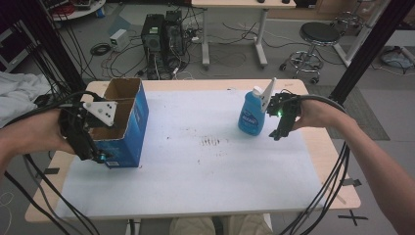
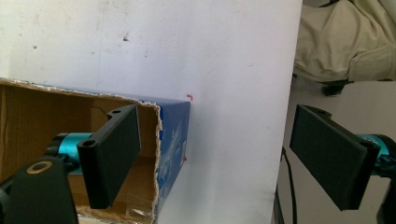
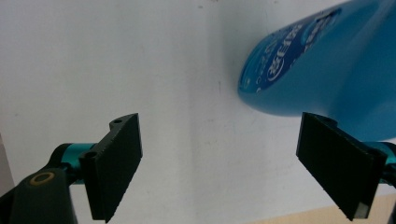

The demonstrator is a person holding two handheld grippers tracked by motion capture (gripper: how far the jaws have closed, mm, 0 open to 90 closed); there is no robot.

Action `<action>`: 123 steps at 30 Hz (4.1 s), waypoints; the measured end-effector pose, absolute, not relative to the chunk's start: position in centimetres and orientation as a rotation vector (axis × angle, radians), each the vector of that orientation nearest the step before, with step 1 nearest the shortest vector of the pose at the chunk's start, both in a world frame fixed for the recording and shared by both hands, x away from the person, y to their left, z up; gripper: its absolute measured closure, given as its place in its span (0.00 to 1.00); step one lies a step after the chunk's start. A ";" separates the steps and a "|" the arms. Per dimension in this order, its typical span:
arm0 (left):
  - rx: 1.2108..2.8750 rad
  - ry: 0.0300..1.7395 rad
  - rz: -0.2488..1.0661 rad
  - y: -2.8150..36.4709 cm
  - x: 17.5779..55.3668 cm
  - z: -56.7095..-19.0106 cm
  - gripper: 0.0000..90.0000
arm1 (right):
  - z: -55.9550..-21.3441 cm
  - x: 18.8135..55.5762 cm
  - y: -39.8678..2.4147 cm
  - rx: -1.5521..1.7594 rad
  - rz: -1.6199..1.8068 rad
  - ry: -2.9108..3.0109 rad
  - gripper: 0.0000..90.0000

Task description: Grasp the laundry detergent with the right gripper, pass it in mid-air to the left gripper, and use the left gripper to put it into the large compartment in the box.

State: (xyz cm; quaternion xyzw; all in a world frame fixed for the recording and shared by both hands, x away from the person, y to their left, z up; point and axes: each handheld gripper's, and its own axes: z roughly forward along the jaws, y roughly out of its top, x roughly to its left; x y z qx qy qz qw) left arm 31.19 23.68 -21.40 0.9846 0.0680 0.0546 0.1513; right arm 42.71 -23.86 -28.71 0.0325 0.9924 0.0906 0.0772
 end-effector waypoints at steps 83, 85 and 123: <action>2.798 0.231 0.163 24.4 31.1 -23.0 0.18 | -33.7 48.8 -25.0 0.852 0.858 2.664 0.16; 2.800 0.227 0.161 24.4 31.1 -23.0 0.18 | -33.8 48.9 -25.0 0.847 0.857 2.662 0.17; 2.795 0.228 0.156 24.4 31.2 -23.3 0.18 | -34.4 48.8 -25.0 0.845 0.898 2.682 0.37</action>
